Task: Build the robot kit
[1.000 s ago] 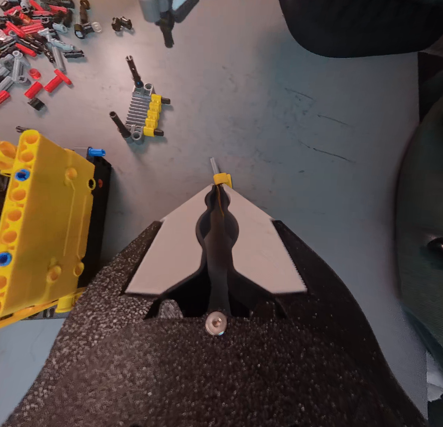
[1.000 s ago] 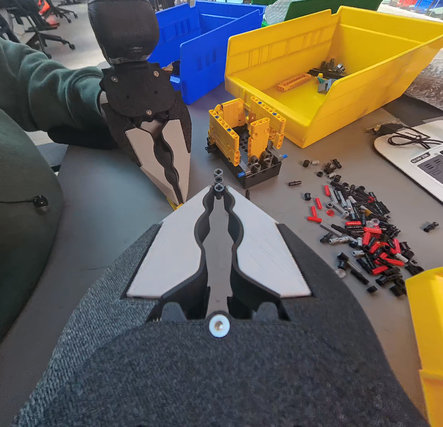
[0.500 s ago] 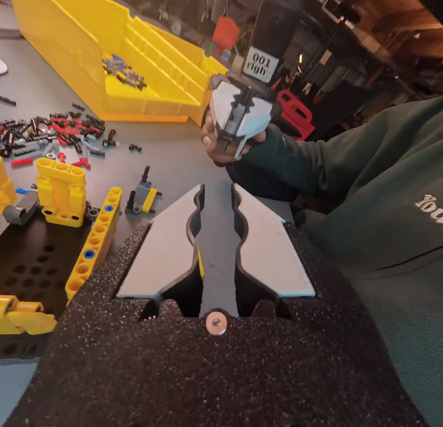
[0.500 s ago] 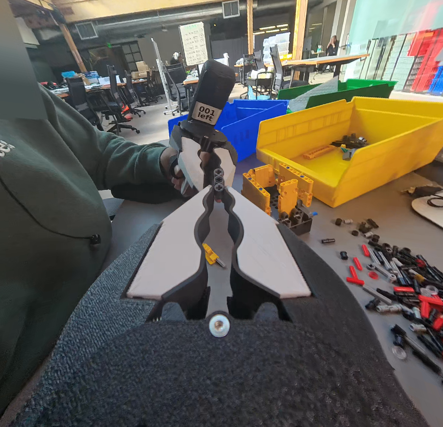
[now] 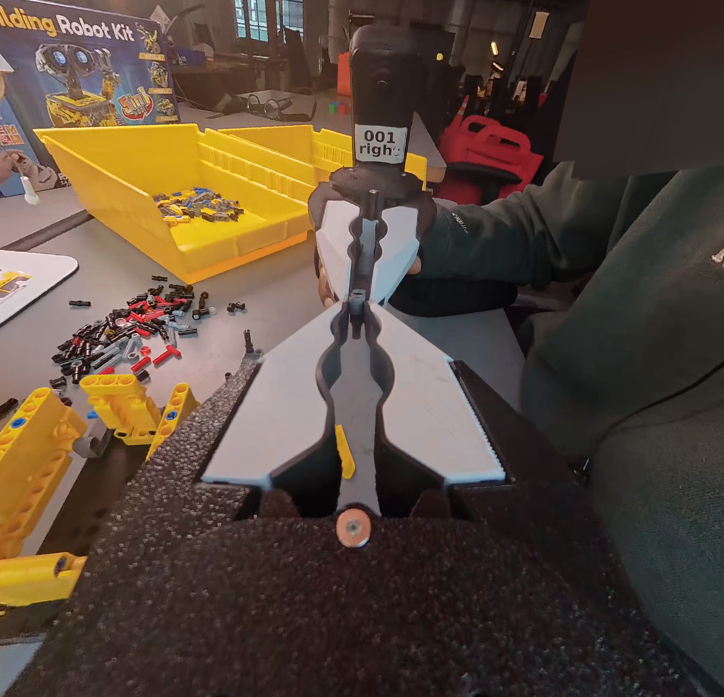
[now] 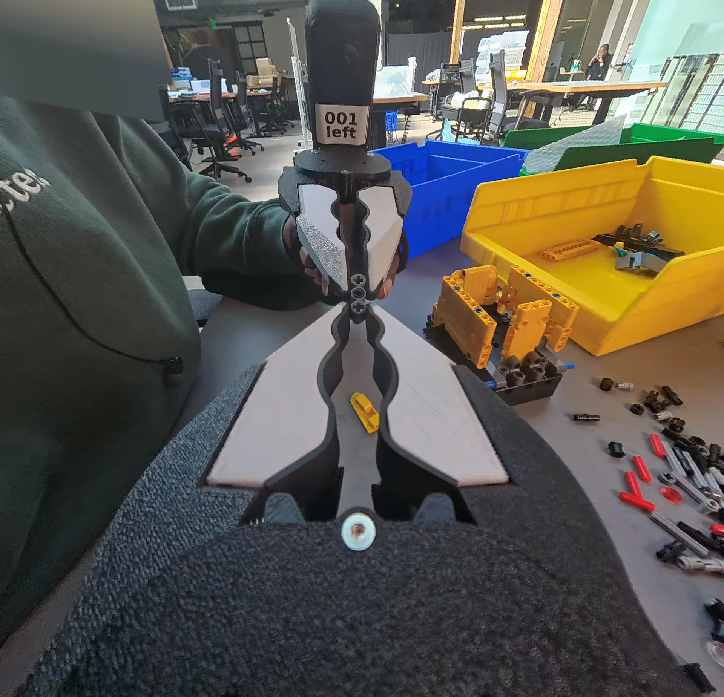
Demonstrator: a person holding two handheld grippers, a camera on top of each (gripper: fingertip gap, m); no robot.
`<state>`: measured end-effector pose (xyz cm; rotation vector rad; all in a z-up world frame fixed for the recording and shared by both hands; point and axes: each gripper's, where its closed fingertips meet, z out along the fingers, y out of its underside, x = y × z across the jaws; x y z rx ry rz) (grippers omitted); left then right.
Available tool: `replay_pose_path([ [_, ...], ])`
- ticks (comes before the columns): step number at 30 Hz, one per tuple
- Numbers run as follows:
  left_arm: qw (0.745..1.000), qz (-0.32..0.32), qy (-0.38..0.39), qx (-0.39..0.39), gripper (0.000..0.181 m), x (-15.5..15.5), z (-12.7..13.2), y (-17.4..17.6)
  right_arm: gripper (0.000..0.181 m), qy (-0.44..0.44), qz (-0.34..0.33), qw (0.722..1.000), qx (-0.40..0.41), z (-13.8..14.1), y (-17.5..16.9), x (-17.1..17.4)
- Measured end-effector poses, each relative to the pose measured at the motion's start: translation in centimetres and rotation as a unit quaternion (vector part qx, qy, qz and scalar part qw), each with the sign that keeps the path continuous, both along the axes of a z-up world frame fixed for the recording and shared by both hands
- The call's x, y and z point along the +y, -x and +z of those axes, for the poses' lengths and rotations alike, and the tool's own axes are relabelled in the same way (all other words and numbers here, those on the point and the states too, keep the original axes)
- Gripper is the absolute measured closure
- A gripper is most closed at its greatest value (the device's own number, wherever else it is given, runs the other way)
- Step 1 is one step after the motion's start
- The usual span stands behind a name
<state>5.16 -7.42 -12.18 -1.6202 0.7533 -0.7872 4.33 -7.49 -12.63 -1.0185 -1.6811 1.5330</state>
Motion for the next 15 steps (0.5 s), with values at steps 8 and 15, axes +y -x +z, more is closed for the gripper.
replay_pose_path([
  [8, 0.991, -0.022, -0.004, 0.128, 0.175, -0.7, -3.2, -0.5, 0.174, -0.108, 0.014, 0.992, -0.063, -3.2, -0.3, -0.8],
  [15, 0.993, -0.018, 0.022, 0.119, 0.175, -0.4, -4.0, -0.1, 0.175, -0.121, 0.001, 0.989, -0.081, -4.0, -0.1, -0.3],
])
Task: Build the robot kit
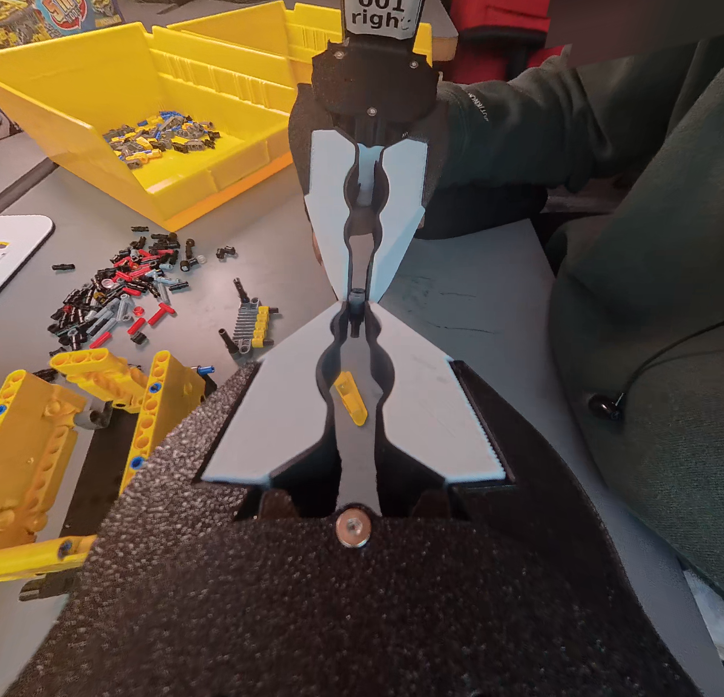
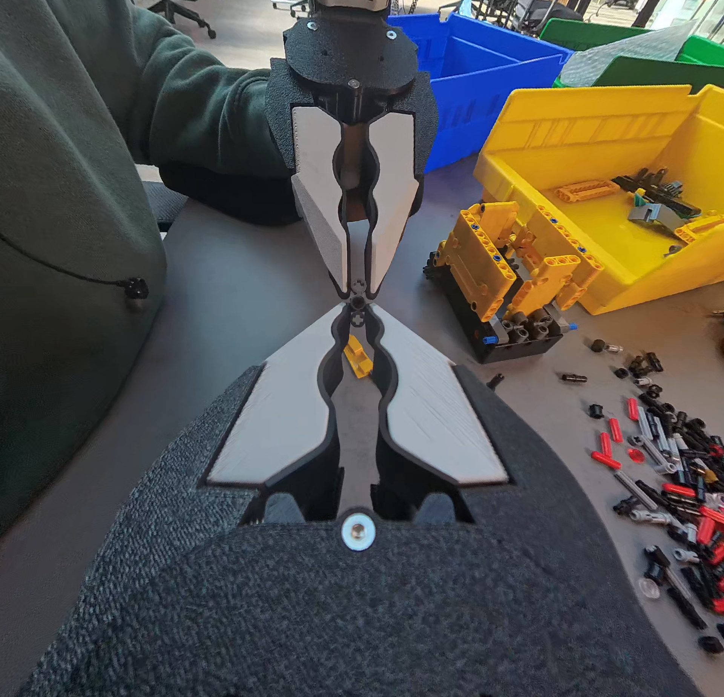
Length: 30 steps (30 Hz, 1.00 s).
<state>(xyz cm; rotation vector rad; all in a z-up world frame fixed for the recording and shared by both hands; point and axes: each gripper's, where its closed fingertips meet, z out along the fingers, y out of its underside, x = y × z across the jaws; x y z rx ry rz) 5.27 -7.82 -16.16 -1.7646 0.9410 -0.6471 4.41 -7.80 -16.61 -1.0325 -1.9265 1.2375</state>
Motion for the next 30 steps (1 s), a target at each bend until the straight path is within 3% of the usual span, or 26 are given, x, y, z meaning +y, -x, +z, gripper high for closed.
replay_pose_path([
  [4, 0.996, 0.034, 0.075, 0.034, 0.157, 0.6, -2.9, 1.6, 0.175, -0.002, -0.05, 0.999, -0.004, 0.0, -0.1, 3.1],
  [7, 0.985, 0.027, 0.147, 0.09, 0.158, -0.1, -6.3, 1.7, 0.175, 0.006, -0.086, 0.996, -0.009, 0.1, -0.4, 5.3],
  [11, 0.978, 0.039, 0.155, 0.135, 0.164, 0.0, -7.9, 1.3, 0.175, -0.006, -0.088, 0.995, -0.042, -1.3, -0.6, 5.5],
  [17, 0.978, 0.066, 0.139, 0.142, 0.168, 0.9, -8.0, 0.5, 0.175, 0.012, -0.089, 0.992, -0.086, -2.7, -0.5, 5.0],
  [22, 0.978, 0.086, 0.093, 0.165, 0.172, 1.9, -7.7, 0.9, 0.175, 0.078, -0.1, 0.987, -0.094, -2.1, -0.4, 5.2],
  [30, 0.973, 0.146, -0.112, 0.14, 0.172, 3.7, -0.7, 2.6, 0.175, 0.271, -0.086, 0.956, -0.068, 1.0, -0.1, 4.9],
])
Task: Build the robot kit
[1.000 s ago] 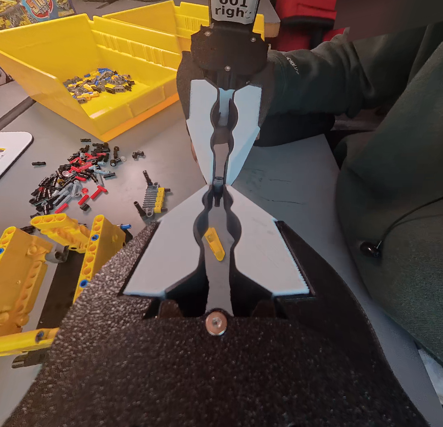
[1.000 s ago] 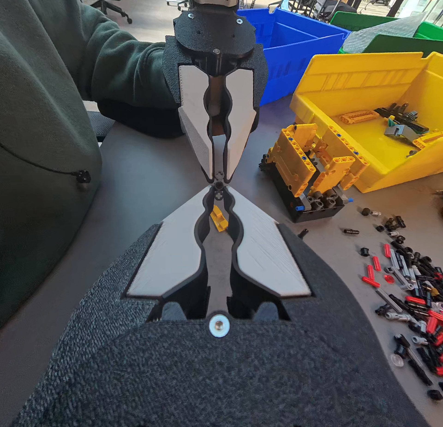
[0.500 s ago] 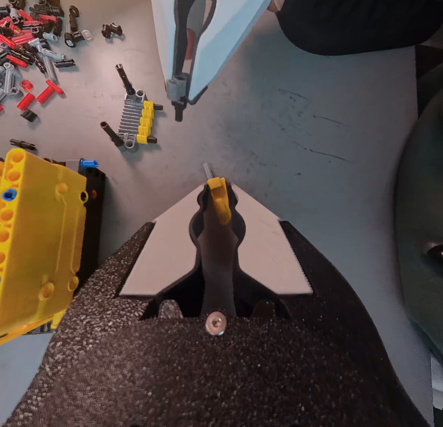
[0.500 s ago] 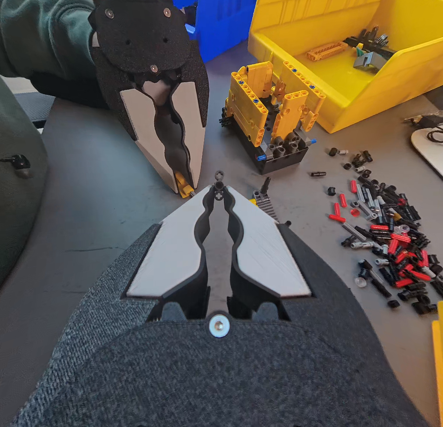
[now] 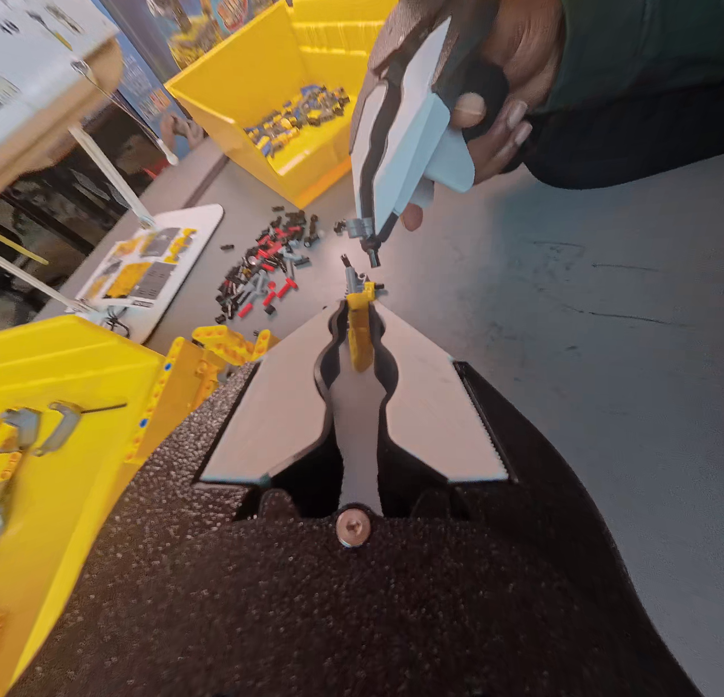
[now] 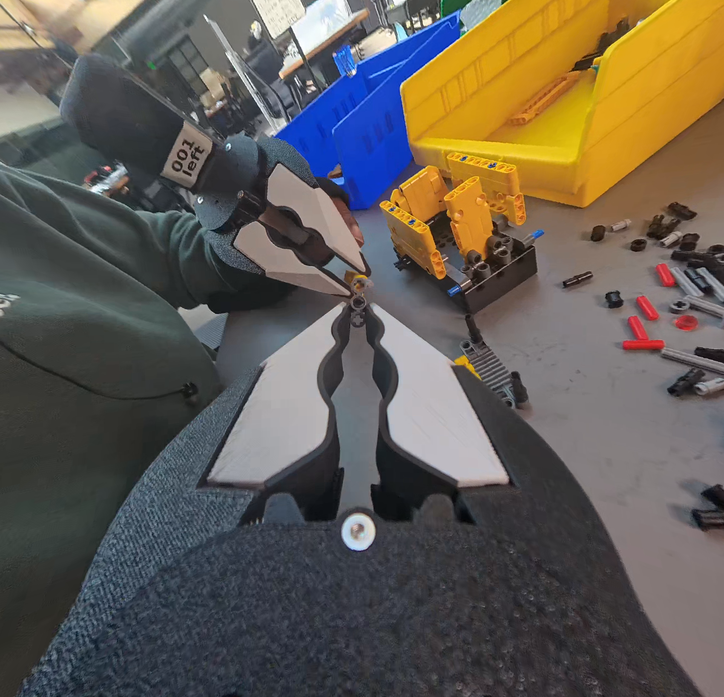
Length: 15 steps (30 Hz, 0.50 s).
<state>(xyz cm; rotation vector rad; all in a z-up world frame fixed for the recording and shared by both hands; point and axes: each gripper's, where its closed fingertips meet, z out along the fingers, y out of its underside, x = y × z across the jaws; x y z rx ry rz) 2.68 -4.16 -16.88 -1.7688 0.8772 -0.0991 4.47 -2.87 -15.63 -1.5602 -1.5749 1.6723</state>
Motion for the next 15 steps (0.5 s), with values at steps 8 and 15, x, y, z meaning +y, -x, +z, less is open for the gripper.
replay_pose_path([
  [8, 0.993, -0.012, -0.099, 0.065, 0.172, -1.0, 2.4, -0.6, 0.175, 0.078, 0.032, 0.996, 0.031, 1.3, 0.2, -1.3],
  [15, 0.99, -0.006, -0.11, 0.089, 0.172, -1.1, 2.2, -0.4, 0.175, 0.102, 0.037, 0.994, 0.034, 1.5, 0.4, -1.7],
])
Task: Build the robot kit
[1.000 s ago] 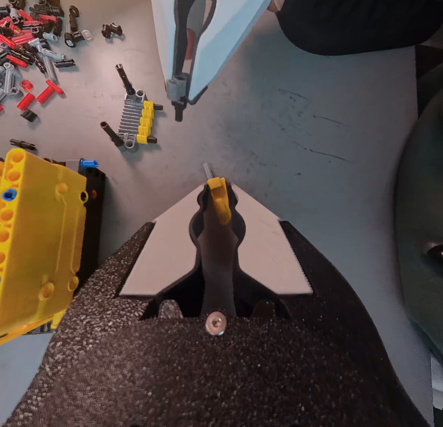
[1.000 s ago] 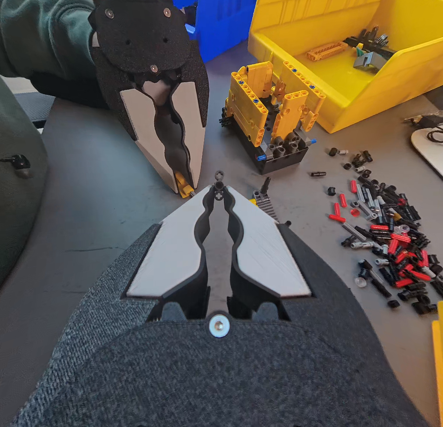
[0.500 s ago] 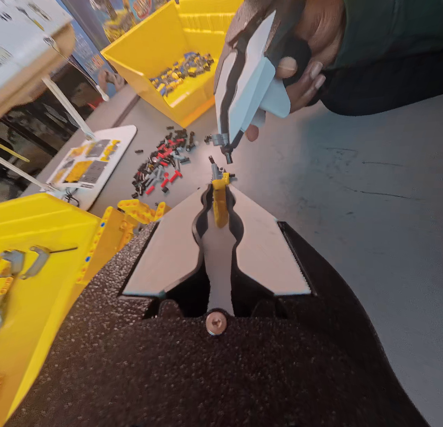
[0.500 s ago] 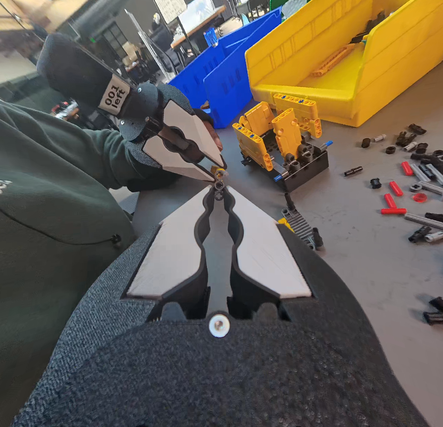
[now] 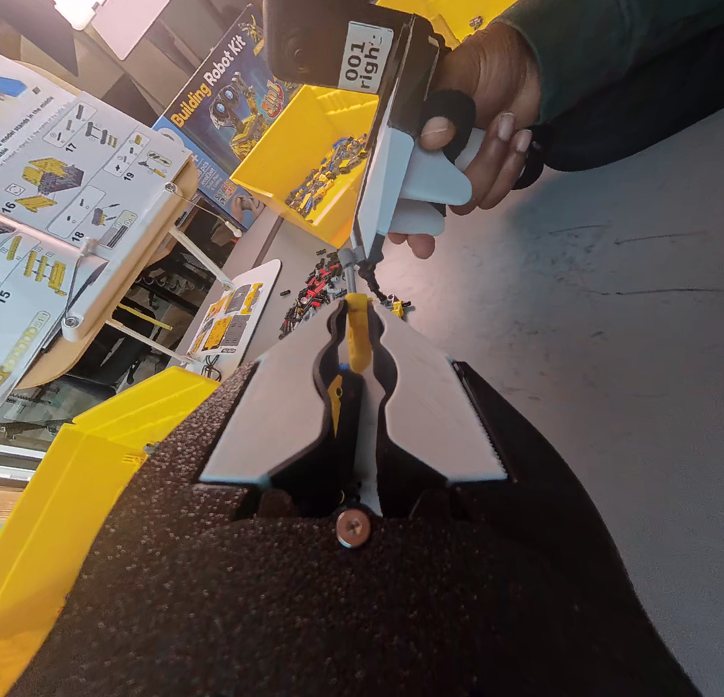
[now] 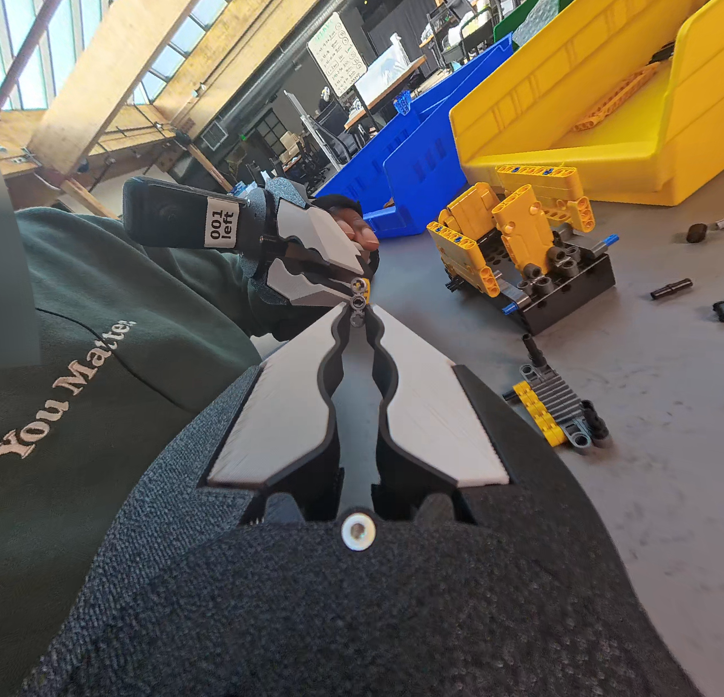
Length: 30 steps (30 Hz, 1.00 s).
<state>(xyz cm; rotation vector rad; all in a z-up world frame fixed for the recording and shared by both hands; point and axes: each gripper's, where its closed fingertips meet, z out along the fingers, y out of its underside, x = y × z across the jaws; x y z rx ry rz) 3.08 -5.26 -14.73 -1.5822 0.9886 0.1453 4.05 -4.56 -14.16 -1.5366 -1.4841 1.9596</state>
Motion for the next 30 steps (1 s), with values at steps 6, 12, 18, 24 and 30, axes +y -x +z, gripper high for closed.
replay_pose_path([
  [6, 1.0, 0.006, -0.006, 0.006, 0.172, 0.1, 0.1, 0.0, 0.175, 0.012, -0.005, 1.0, 0.001, 0.0, 0.2, 0.0],
  [12, 1.0, 0.014, 0.004, 0.012, 0.172, 0.1, -0.4, 0.2, 0.175, -0.002, -0.024, 1.0, -0.018, -0.8, 0.6, 0.2],
  [18, 1.0, 0.001, 0.025, -0.005, 0.172, 0.0, -0.7, 0.0, 0.175, -0.032, -0.022, 0.999, -0.03, -1.4, 0.5, 0.1],
  [24, 0.996, -0.066, 0.024, -0.047, 0.172, -1.3, 0.1, -0.7, 0.175, 0.021, 0.035, 0.999, -0.018, -0.7, -0.3, -1.2],
  [30, 0.994, -0.081, 0.022, -0.07, 0.173, -1.6, 0.6, -1.1, 0.175, 0.049, 0.057, 0.997, -0.017, -0.4, -0.6, -1.7],
])
